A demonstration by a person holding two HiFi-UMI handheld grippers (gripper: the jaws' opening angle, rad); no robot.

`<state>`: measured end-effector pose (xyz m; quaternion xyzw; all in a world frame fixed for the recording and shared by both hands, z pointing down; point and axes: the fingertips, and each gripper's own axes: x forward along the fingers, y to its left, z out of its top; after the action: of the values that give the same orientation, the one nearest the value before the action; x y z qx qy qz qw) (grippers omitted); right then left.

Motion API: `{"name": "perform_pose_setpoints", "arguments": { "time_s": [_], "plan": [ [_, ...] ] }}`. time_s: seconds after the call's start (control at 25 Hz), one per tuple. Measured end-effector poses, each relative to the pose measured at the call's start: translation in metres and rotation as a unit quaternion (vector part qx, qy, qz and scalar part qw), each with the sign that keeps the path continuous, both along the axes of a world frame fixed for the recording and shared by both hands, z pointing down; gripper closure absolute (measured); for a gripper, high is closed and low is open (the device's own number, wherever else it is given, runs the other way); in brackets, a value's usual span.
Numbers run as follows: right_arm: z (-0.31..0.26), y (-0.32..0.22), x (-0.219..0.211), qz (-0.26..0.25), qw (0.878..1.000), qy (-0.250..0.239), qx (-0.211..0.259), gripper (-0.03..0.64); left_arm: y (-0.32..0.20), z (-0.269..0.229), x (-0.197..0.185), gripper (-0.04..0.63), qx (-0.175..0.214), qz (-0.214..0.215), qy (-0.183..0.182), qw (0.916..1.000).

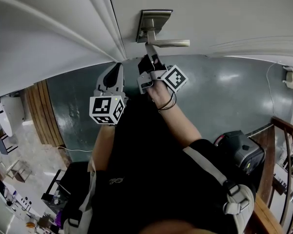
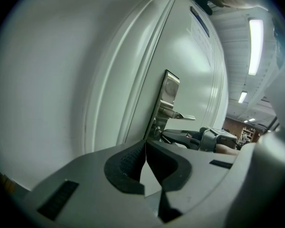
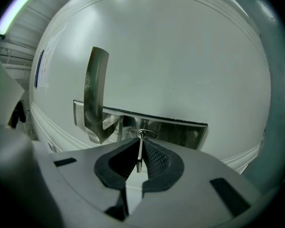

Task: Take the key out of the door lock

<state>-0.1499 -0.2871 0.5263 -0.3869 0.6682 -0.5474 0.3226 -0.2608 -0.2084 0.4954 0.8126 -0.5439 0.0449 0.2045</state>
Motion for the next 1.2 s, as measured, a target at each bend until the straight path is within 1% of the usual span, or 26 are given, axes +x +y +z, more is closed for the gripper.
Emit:
{"name": "perform_pose_setpoints", "arguments": {
  "time_s": [0.44,0.64,0.8,0.88,1.0,1.2],
  "plan": [
    [-0.005,0.007,0.001,0.0,1.0,0.0,0.004,0.586,0.005,-0.004,-0.004,0.571,0.002,0.003,0.002,1.0],
    [-0.005,0.016,0.0,-0.001,1.0,0.016,0.012,0.588,0.009,-0.002,-0.005,0.571,0.001,0.007,0.004,1.0],
    [0.0,0.025,0.004,0.005,1.0,0.016,0.004,0.588,0.012,-0.001,-0.004,0.571,0.002,0.01,0.007,0.9999],
    [-0.002,0.029,0.005,0.006,1.0,0.028,0.01,0.588,0.016,-0.001,-0.003,0.571,0.002,0.013,0.008,0.9999],
    [-0.005,0.036,0.006,0.002,0.998,0.061,0.024,0.588,0.021,0.0,-0.003,0.571,0.001,0.018,0.01,0.9998],
    [-0.007,0.051,0.002,0.008,0.998,0.062,0.027,0.588,0.032,0.0,-0.005,0.571,0.001,0.03,0.014,0.9994]
  ]
}}
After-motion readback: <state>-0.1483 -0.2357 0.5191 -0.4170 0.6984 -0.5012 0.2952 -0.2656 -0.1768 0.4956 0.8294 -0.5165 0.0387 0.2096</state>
